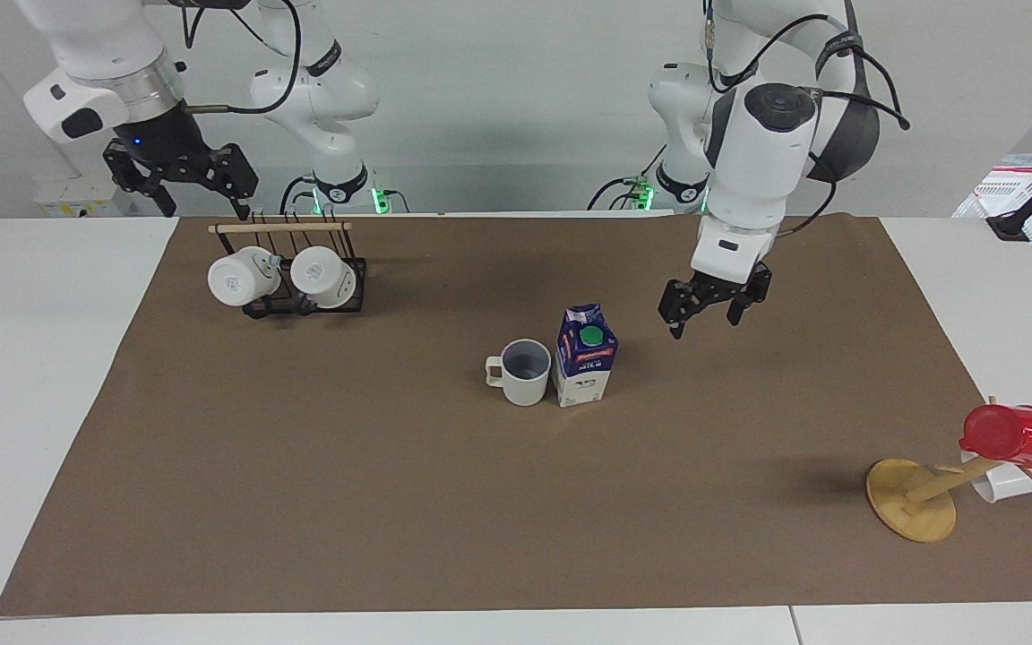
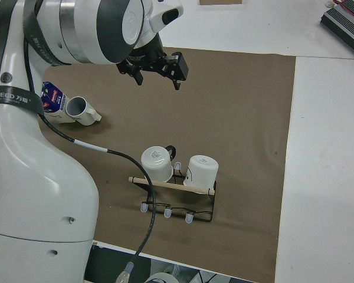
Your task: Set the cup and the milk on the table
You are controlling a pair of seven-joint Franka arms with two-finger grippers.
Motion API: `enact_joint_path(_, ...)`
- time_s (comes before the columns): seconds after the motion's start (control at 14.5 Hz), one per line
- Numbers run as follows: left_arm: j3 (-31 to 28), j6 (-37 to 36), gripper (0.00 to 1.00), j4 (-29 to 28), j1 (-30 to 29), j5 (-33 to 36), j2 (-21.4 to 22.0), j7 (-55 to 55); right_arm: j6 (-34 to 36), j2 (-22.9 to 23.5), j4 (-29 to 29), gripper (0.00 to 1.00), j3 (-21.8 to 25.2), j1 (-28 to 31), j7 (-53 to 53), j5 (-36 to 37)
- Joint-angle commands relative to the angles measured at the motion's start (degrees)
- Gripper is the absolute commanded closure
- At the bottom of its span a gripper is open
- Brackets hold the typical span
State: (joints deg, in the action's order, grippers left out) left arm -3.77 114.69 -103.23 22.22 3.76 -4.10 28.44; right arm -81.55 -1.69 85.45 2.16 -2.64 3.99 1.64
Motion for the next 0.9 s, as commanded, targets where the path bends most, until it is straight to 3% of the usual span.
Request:
enact_joint_path(0.0, 0.3, -1.0, 0.00, -1.2, -3.7, 0.3, 2.3, -5.0, -0.9, -0.9, 1.2, 0.00, -0.4, 0.4, 0.6, -0.1)
enact_joint_path(0.41, 0.2, -4.1, 0.00, 0.3, -13.0, 0.2, 3.0, -18.2, -1.0, -0.9, 1.3, 0.00, -0.4, 0.4, 0.7, -0.1)
enact_joint_path(0.83, 0.0, -15.8, 0.00, 9.2, -18.8, -3.6, 3.0, -27.7, -0.7, -0.9, 1.2, 0.00, -0.4, 0.4, 0.7, 0.0)
